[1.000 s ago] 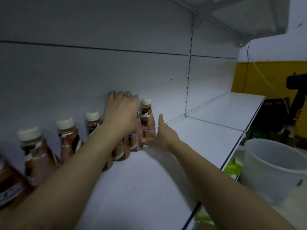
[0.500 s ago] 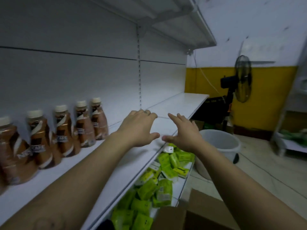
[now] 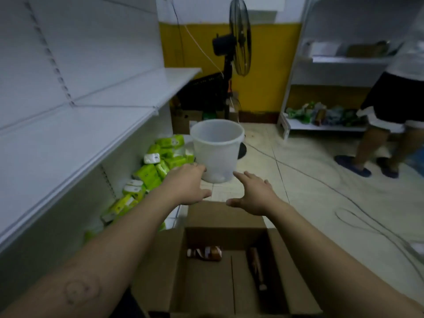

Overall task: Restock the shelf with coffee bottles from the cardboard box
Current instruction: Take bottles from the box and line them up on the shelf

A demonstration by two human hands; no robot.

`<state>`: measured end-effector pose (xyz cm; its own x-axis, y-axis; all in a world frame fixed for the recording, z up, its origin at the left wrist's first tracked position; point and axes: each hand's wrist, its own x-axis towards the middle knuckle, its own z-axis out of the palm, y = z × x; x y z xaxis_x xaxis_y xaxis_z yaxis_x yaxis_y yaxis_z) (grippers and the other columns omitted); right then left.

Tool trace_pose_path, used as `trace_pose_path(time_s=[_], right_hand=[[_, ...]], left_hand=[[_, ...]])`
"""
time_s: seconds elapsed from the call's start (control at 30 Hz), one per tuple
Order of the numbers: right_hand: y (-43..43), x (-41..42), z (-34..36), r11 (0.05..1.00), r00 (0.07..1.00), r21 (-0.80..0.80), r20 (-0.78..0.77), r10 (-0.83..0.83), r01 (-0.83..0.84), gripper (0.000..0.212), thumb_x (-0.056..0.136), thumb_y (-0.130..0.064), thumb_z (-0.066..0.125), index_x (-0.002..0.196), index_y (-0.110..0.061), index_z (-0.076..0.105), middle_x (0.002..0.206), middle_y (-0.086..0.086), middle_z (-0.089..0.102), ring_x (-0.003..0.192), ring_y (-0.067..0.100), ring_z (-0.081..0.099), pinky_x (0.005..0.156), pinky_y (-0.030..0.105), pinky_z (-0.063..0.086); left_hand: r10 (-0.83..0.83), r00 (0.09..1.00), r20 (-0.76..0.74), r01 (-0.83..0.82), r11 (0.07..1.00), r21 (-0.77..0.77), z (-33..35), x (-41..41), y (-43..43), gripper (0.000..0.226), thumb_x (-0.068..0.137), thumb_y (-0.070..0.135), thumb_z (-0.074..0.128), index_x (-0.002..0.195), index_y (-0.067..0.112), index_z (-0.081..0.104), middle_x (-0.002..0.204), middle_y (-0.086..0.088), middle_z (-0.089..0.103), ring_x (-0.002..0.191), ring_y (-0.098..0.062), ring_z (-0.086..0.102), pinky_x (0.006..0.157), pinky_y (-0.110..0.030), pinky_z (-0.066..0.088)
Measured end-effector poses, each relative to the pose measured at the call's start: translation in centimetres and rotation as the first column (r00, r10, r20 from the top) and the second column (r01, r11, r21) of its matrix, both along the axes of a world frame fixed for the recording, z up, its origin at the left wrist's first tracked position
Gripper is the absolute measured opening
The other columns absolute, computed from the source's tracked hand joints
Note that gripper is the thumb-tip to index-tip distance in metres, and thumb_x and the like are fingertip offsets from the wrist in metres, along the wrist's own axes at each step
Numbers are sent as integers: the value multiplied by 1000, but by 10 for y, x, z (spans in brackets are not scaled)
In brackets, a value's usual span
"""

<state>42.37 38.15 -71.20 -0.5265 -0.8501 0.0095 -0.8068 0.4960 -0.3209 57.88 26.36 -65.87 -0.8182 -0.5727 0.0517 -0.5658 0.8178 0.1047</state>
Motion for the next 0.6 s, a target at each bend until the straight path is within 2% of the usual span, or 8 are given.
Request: trace_pose_path(time_s=[0.13,0.27,0.37,0.5,0.6], right_hand=[[12,-17,-67,983,993,174,95,-75,58,92,73,-56,71,149,-33,23,155,4,32,139,28,33,112,52,25],[24,-31,-134,938,947,338,272,-171,73,87,75,-48,73,148,-30,29,147,5,42,129,26,46,106,47,40],[33,-39,-183,889,898,455,362,-249,62,87,79,-43,72,150,-26,25,151,7,36,130,27,43,105,41,41],[36,-47,-244,826,827,561,440,-350,51,90,81,-43,69,152,-27,15,141,11,44,119,28,51,95,38,43],[37,-49,-292,756,761,645,433,-482,112,91,81,-40,70,152,-25,15,139,13,42,115,29,53,97,42,47]], left_hand=[[6,989,150,-27,989,143,-66,-27,-5,72,74,54,67,133,18,47,134,-5,53,120,-25,50,94,-38,45],[4,944,330,-122,934,337,-145,-47,-14,74,73,52,70,132,14,48,132,-9,54,118,-28,52,93,-38,47],[-20,916,400,-201,841,502,-205,-56,-18,66,71,49,73,124,16,53,121,-1,59,108,-23,56,85,-32,47],[41,881,471,-351,724,594,-280,-66,-21,67,73,47,73,129,16,53,129,-9,58,114,-26,55,95,-34,45],[135,864,485,-465,583,667,-329,-75,-19,66,80,42,69,135,15,48,132,-10,54,118,-27,51,99,-35,41]])
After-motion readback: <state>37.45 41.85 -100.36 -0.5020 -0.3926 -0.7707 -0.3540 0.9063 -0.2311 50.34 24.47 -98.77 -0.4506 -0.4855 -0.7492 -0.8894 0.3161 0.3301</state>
